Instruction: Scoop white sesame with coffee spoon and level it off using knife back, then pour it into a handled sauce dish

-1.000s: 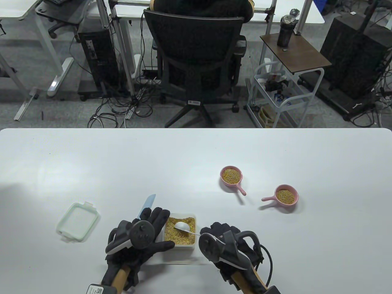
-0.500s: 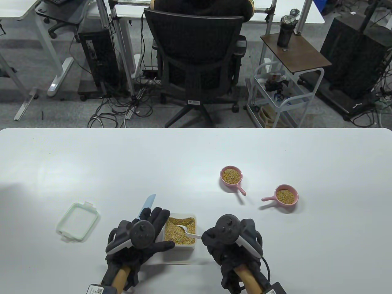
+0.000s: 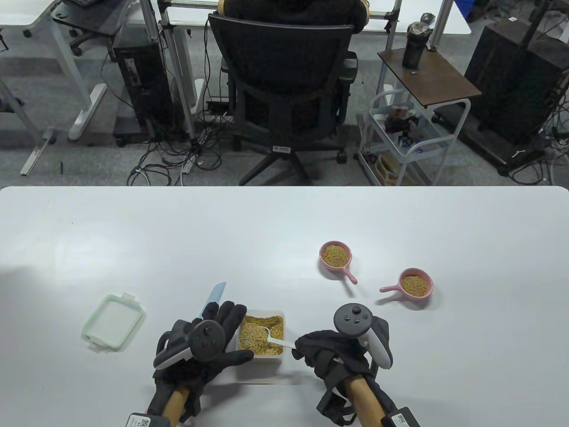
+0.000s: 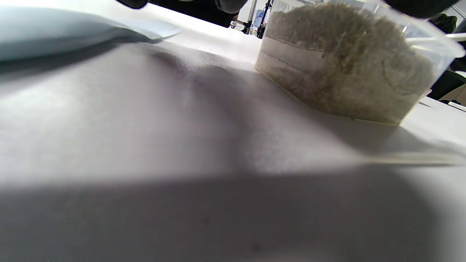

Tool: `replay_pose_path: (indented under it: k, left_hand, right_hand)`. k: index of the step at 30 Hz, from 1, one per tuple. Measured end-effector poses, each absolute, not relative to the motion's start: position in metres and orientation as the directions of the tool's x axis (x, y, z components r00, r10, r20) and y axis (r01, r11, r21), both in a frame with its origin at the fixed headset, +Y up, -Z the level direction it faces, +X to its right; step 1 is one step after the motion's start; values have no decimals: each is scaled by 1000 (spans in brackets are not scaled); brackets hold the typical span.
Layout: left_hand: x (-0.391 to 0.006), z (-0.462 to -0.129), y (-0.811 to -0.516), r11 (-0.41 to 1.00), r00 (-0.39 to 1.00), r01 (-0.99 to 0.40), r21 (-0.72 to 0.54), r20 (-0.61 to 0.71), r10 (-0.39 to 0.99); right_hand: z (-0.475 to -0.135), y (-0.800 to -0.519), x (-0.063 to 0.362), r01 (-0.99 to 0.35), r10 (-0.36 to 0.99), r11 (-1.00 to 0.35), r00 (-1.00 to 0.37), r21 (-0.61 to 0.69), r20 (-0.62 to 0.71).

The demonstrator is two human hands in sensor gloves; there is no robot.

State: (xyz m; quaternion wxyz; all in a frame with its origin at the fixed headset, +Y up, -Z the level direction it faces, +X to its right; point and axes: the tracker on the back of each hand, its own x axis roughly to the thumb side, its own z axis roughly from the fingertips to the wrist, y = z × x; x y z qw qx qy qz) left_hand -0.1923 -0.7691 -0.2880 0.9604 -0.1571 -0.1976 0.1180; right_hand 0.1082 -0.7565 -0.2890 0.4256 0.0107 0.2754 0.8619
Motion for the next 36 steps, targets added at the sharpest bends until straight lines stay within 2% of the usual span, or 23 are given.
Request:
replay_pose_path:
  k: [14,36]
  left_hand:
    - [-192,-288,-769,921,895,-165,-352,339,290]
    - [-193,-285,-763,914,894,-169,-368,333,299]
  right_hand:
    - [-288,-749,123,-807,823,-383,-519,449,-231]
    - [-287,-751,123,-805,822,-381,-520,454,-231]
